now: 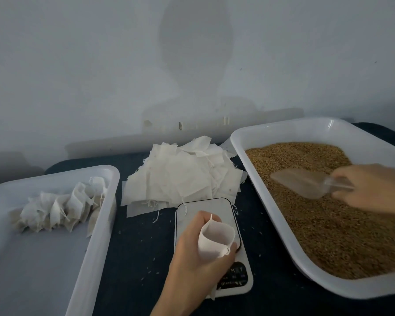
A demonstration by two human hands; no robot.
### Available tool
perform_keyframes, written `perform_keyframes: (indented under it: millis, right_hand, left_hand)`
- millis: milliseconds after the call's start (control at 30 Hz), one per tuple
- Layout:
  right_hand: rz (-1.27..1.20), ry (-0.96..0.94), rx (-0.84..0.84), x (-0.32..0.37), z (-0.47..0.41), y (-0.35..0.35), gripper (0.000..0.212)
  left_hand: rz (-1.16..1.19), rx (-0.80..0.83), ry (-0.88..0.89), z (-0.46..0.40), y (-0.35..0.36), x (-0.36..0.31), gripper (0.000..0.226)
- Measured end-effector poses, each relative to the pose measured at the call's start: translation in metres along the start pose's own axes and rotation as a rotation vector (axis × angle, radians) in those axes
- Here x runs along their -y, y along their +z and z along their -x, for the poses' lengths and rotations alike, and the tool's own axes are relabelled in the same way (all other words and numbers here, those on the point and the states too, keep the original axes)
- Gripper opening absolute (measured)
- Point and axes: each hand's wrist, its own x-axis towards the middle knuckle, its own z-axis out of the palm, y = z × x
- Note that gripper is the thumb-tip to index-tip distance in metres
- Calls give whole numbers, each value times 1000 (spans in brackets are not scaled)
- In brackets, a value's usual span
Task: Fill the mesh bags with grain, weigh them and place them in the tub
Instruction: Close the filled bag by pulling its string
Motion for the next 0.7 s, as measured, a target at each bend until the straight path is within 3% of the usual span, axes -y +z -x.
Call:
perform_keyframes:
  millis: [233, 400, 600, 700]
  right_hand:
    - [33, 29, 37, 26, -26, -8, 29]
    - [-7, -5, -36, 54, -37, 9, 19]
    - [-153, 0, -128, 28, -14, 13, 4]
    - [-200, 1, -200, 17, 6, 14, 11]
  left_hand:
    - [21, 58, -2, 1, 4, -8, 23]
    - [18, 69, -27, 4, 4, -10, 24]
    - [10, 36, -40, 5, -1, -4, 22]
    - [21, 30, -28, 2, 0, -2, 21]
